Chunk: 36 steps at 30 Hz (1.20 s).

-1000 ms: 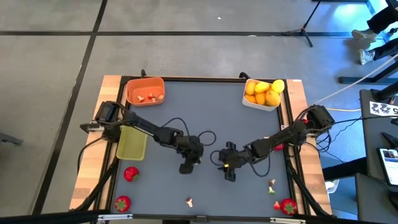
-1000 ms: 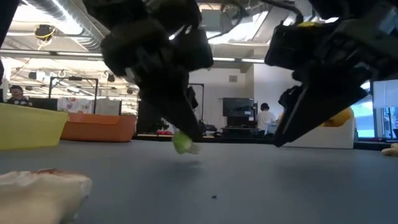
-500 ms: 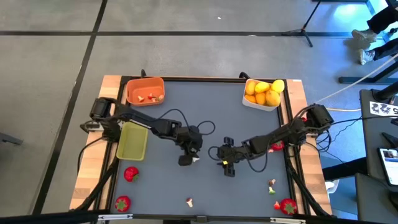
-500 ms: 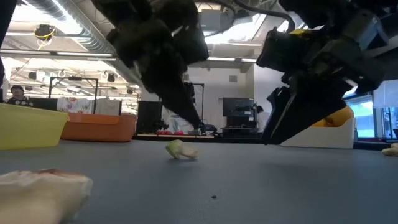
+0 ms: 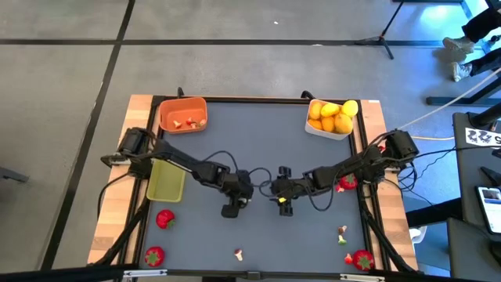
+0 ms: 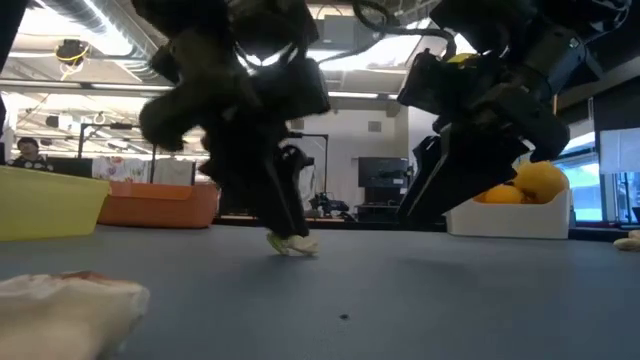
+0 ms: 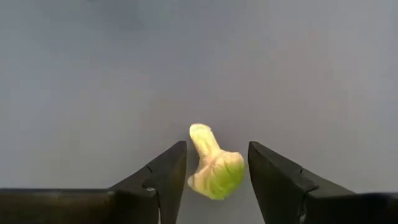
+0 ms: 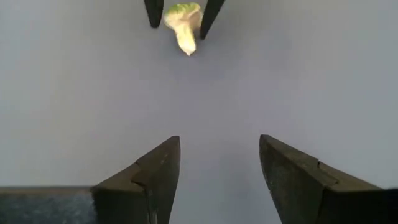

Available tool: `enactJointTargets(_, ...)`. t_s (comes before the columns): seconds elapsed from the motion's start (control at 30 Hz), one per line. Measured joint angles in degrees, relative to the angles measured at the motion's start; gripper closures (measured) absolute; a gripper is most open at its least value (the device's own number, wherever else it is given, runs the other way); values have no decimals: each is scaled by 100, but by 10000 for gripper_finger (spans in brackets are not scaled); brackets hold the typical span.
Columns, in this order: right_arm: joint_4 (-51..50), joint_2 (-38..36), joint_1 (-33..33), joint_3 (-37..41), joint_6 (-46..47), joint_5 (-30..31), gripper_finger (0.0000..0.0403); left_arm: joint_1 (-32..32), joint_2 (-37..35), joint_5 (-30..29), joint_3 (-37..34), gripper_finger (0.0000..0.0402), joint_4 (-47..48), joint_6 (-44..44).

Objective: Sort produce into baskets
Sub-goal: Put the green mushroom into the orange bin

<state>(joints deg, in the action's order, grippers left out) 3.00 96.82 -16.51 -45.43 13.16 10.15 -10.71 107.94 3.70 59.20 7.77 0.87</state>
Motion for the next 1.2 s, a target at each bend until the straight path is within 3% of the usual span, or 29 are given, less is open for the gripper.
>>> enactJointTargets(0.13, -11, 2, 4, 0, 45, 57, 185, -82, 116, -62, 11, 257, 110, 33)
enactJointTargets(0.37, 0, 2, 4, 0, 62, 131, 185, -121, 79, -124, 11, 342, 203, 45)
enactJointTargets(0.47, -6, 2, 4, 0, 67, 128, 185, -72, 77, -87, 11, 359, 212, 53)
enactJointTargets(0.67, 218, 2, 4, 0, 9, 152, 185, 62, -129, -76, -19, 348, 468, 152)
enactJointTargets(0.87, 393, 2, 15, 0, 3, 384, 185, 206, -831, -131, -17, 345, 838, 251)
enactJointTargets(1.0, 387, 2, 101, 0, 310, 148, 182, 257, -1216, -524, -154, 345, 840, 438)
enactJointTargets(1.2, 383, 2, 120, 0, 659, 240, 123, 135, -1643, -767, -692, 344, 950, 815)
